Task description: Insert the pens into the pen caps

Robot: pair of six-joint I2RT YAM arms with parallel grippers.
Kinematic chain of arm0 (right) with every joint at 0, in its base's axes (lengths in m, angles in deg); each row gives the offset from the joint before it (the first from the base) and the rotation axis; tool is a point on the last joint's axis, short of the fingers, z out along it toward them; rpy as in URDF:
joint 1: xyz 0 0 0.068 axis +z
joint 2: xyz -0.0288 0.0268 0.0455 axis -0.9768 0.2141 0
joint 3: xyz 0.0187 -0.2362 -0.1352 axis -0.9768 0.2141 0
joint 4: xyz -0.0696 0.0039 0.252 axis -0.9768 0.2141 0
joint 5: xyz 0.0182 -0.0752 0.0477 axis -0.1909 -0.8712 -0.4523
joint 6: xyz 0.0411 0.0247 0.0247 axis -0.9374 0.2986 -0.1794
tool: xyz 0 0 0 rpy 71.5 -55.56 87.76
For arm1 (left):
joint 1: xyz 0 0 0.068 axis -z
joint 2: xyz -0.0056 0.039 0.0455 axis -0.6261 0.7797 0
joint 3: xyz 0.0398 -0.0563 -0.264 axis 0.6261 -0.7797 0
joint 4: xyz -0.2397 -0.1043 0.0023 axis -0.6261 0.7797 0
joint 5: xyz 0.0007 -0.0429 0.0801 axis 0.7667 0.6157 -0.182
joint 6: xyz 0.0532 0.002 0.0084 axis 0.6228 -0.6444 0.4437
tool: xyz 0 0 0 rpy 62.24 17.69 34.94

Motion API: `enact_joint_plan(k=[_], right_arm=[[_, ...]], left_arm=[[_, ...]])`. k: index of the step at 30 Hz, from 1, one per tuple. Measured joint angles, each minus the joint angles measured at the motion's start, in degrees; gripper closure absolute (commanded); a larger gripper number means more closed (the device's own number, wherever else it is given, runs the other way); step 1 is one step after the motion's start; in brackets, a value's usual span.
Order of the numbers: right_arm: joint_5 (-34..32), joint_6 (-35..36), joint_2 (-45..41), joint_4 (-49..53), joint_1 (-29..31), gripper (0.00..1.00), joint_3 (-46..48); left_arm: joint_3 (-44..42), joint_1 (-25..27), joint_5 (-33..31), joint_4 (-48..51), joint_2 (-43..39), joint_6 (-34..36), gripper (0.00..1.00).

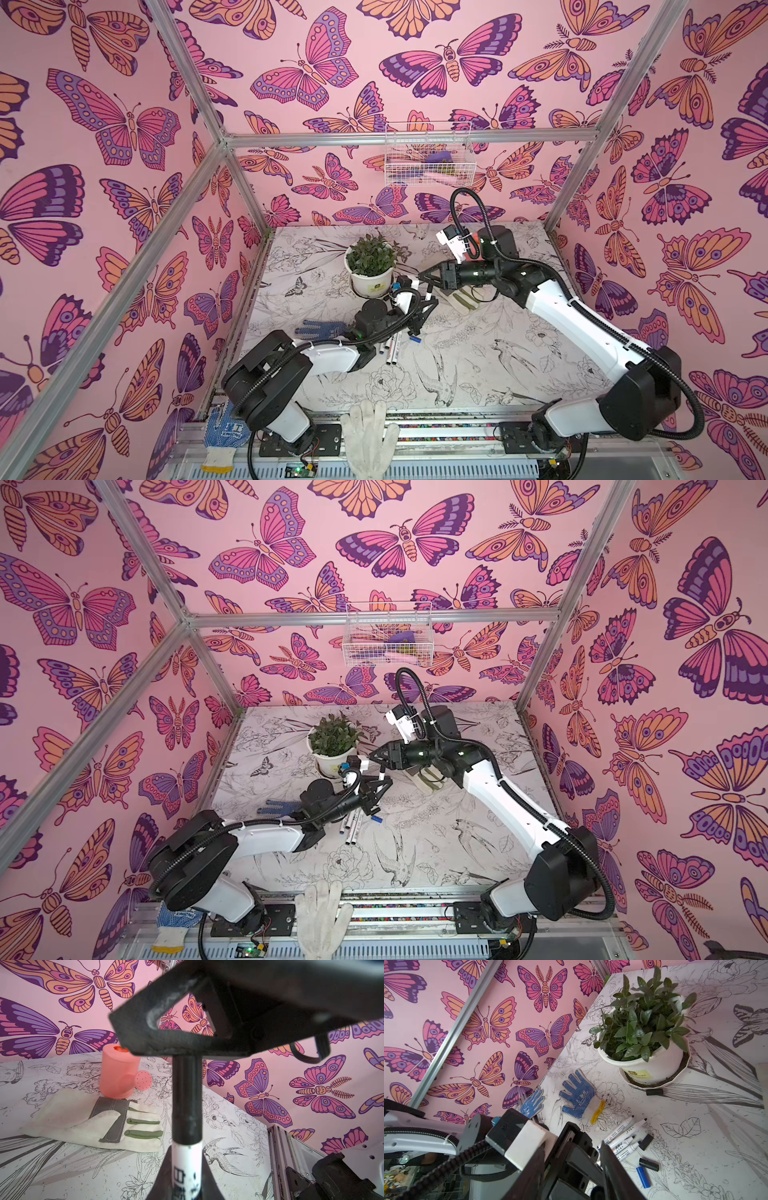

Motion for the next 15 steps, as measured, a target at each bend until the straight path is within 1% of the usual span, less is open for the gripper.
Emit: enact_joint_plan(k=[9, 12, 15], right_arm=[[-6.10, 3.15, 0.02, 4.98, 0.11, 0.58, -0.52], [-6.69, 3.91, 0.02, 5.88, 0.13, 0.64, -0.55], [-6.47, 4.22, 0.02, 6.01, 0.39, 0.76, -0.57]], left_arm=[[-0.02, 0.70, -0.96, -1.81, -0.02, 0.00, 1.00], [-0.02, 0.72, -0.98, -1.75, 0.04, -0.02, 1.00], [0.00, 0.72, -1.03, -1.40, 0.07, 0.00, 1.00]])
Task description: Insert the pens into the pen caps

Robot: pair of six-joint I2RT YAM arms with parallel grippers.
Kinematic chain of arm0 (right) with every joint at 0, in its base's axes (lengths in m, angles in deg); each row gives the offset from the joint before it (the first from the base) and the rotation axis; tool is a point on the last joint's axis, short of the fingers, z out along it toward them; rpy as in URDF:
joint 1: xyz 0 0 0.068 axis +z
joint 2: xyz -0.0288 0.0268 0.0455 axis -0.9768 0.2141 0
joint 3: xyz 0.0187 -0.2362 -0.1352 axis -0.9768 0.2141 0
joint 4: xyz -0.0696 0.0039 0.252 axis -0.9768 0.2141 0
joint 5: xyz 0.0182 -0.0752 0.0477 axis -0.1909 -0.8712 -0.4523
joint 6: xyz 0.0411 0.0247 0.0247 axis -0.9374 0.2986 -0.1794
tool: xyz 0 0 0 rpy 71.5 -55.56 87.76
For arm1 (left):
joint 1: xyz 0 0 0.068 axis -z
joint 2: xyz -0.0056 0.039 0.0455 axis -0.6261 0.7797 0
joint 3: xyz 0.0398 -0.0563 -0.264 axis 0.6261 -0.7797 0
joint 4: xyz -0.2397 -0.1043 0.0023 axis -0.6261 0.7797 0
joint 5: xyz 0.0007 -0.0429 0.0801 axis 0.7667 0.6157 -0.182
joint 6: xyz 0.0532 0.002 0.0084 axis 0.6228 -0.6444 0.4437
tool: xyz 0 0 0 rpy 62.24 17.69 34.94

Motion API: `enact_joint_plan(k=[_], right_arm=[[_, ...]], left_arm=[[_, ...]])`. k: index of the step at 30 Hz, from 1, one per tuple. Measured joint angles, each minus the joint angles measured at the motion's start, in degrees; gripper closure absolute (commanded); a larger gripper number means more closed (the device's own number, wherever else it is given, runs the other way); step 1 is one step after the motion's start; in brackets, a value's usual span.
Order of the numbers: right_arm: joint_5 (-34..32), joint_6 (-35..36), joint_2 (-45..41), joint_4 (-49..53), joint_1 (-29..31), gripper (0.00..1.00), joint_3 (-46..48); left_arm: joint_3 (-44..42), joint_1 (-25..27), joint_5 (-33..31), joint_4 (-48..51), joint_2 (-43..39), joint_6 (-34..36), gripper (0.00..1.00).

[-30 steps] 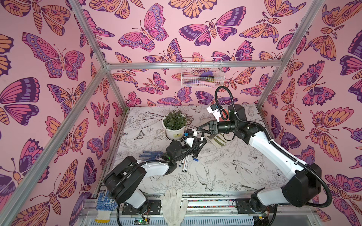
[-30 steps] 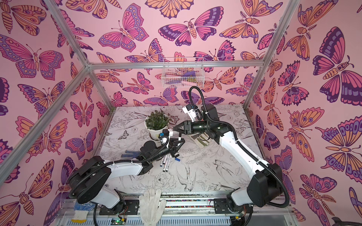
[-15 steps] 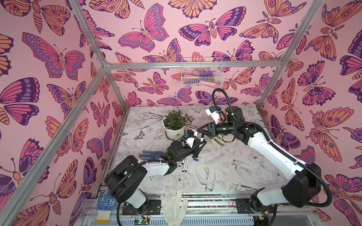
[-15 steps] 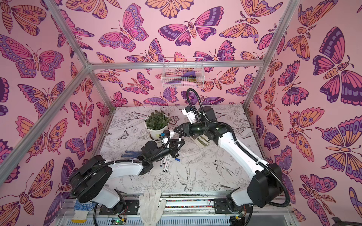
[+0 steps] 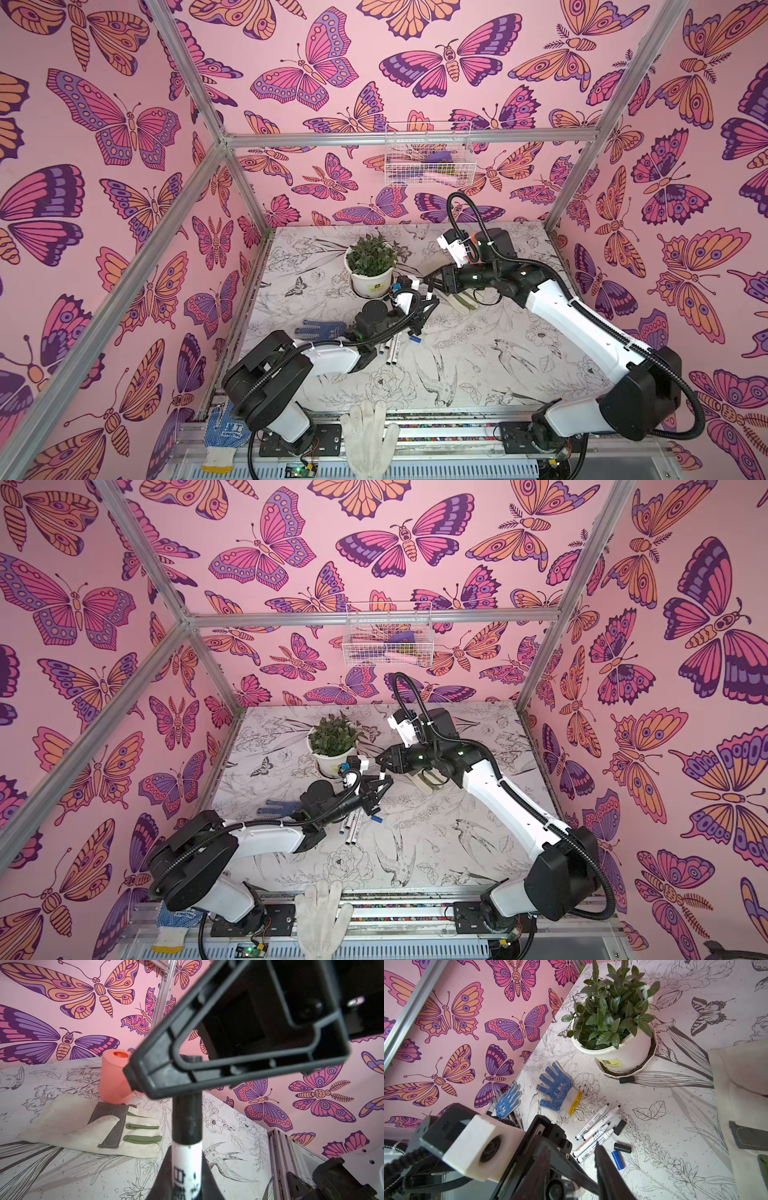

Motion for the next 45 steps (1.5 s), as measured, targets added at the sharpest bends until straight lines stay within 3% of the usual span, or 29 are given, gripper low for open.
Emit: enact_joint_plan(k=[5, 12, 25, 45], right_arm=[[0.24, -0.02, 0.04, -0.17, 0.63, 0.92, 0.00], [1.18, -2.23, 0.11, -6.10, 0.20, 1.00, 2.43], [-2.40, 1.68, 3.72, -9.51, -0.42, 1.00, -2.69], [-11.04, 9.81, 10.36, -7.63, 4.37, 1.00, -6.73]], left_arm=[[0.00, 0.02, -0.39, 0.59, 0.09, -0.02, 1.00], [1.57, -0.09, -2.95, 2.32, 0.31, 1.01, 1.00], [11.47, -1.51, -12.00, 12.94, 0.33, 13.73, 1.00], [13.35, -7.43, -7.74, 23.65, 0.31, 12.83, 1.00]])
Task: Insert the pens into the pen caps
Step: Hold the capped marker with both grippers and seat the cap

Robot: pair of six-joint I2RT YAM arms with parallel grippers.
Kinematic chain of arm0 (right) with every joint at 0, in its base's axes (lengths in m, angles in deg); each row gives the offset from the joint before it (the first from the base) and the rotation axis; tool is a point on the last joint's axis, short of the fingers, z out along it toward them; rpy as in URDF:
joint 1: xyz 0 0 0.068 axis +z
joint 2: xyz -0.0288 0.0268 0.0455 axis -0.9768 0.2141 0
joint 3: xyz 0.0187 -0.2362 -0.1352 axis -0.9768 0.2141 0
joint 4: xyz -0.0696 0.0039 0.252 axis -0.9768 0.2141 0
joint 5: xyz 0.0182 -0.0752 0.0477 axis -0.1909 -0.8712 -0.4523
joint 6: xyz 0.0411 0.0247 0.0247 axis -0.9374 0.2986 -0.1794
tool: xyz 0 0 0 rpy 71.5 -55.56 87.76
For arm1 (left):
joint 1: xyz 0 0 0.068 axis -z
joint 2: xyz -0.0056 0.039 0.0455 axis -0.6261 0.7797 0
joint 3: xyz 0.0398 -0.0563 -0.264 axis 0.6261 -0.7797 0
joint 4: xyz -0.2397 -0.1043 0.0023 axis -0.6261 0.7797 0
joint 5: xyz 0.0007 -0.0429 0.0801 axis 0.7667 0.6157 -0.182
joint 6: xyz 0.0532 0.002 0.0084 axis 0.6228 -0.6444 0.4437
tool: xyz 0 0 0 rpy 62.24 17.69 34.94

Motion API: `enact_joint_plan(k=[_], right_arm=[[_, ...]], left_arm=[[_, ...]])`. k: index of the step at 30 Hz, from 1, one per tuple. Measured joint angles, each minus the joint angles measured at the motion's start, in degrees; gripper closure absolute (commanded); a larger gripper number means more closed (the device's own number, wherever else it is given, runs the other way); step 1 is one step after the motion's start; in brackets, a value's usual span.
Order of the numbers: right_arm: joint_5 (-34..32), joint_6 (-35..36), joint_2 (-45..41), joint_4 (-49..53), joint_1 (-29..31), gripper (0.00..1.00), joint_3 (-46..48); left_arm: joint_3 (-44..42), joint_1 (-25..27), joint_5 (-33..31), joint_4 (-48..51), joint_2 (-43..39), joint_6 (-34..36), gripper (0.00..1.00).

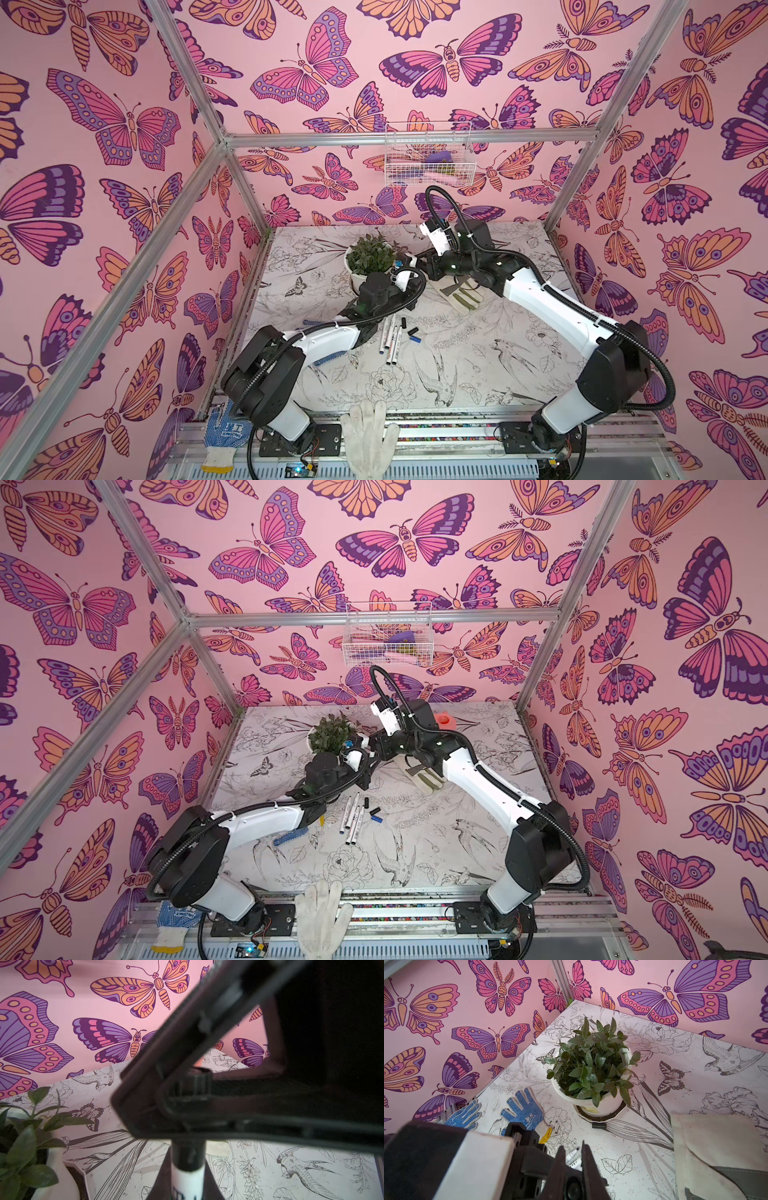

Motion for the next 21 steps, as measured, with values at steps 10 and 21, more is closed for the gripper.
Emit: enact_joint_plan(k=[10, 21], right_arm=[[1.29, 0.44, 0.20, -1.49, -0.13, 1.00, -0.90], [17.22, -7.56, -7.06, 1.31, -5.88, 1.00, 4.33]], left_arm=[[0.11, -2.27, 4.92, -0.26, -0.96, -2.51, 1.00], [-5.33, 1.40, 14.56, -9.46, -3.76, -12.35, 1.00]])
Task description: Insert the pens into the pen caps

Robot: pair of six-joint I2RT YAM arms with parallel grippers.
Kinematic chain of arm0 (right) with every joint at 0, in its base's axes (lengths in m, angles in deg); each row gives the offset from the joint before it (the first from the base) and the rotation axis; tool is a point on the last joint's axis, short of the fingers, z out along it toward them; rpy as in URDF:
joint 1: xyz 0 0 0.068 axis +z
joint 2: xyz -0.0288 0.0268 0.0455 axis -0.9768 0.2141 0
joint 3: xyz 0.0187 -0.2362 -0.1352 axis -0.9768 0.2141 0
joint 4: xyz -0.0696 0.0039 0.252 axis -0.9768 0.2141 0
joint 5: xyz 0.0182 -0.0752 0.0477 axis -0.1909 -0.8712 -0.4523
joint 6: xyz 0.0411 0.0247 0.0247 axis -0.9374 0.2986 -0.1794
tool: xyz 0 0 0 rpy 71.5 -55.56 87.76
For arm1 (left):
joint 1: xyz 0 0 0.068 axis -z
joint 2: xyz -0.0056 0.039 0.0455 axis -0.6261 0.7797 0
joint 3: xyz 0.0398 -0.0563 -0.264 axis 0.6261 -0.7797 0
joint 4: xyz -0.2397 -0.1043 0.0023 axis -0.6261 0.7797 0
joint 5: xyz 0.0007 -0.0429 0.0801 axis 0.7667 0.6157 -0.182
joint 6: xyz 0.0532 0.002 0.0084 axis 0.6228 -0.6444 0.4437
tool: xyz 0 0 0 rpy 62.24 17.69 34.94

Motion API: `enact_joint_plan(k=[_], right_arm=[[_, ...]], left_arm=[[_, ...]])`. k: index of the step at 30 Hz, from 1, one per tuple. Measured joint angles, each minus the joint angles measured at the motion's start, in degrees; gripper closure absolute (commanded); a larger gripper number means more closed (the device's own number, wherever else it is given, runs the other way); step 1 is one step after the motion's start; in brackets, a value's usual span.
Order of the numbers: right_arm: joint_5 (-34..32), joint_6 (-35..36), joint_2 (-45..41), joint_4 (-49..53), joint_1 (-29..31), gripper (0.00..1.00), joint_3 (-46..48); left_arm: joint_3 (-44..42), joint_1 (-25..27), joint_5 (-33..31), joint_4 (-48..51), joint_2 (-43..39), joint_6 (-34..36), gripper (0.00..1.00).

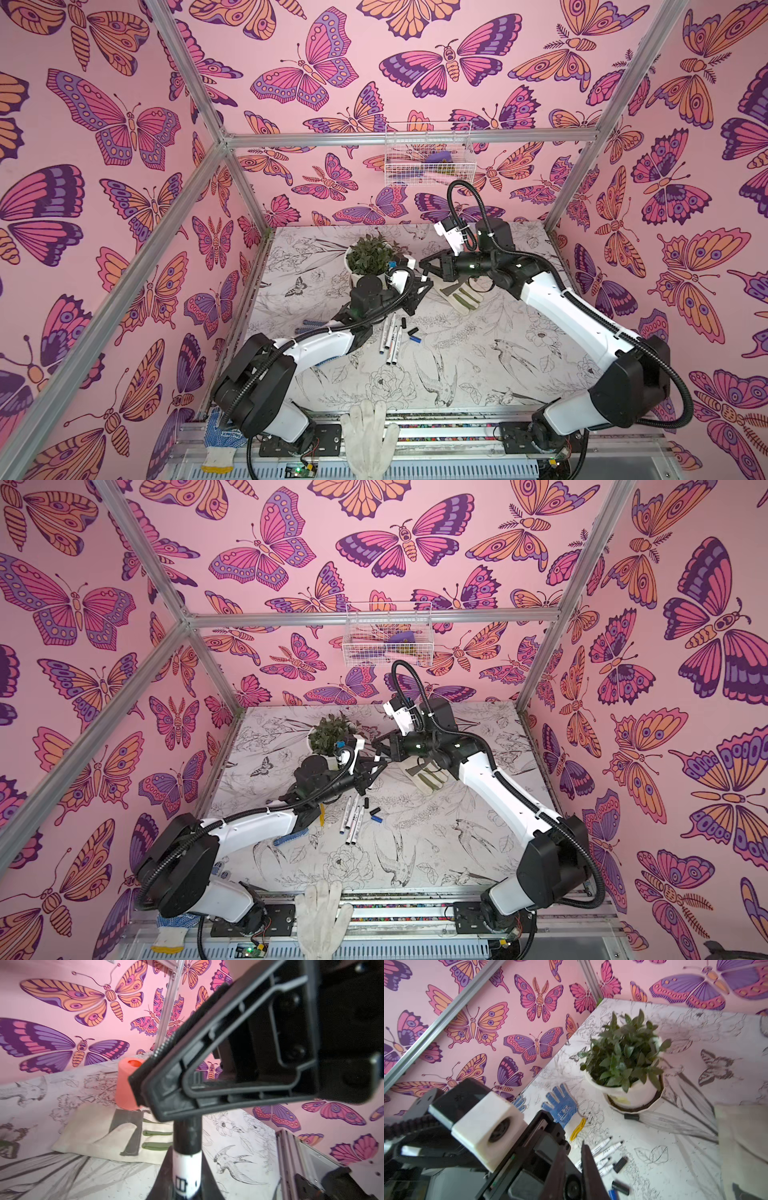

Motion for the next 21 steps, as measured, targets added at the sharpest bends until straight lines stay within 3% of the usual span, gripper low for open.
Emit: enact_joint_plan(k=[4, 7, 10, 15, 21], right_arm=[[2.40, -1.97, -0.46, 4.02, -0.24, 0.95, 0.74], [3.80, -3.65, -0.79, 6.14, -0.35, 0.61, 0.90], [4.66, -5.84, -1.95, 7.67, -0.48, 0.47, 1.86], [0.81, -10.14, -6.23, 6.01, -3.72, 0.45, 3.74], [-17.38, -12.02, -16.41, 3.32, -6.78, 0.46, 9.11]], left_arm=[[-3.82, 2.19, -0.44, -4.17, 0.00, -3.34, 1.00], [-5.60, 3.45, -1.53, -7.02, 0.24, -4.55, 1.00], [-5.84, 3.89, -3.28, -12.13, 1.97, -5.25, 1.00], [-5.99, 3.85, -5.92, -16.57, 8.28, -5.88, 1.00], [-0.81, 3.39, -9.40, -15.28, 19.63, -7.45, 1.00]])
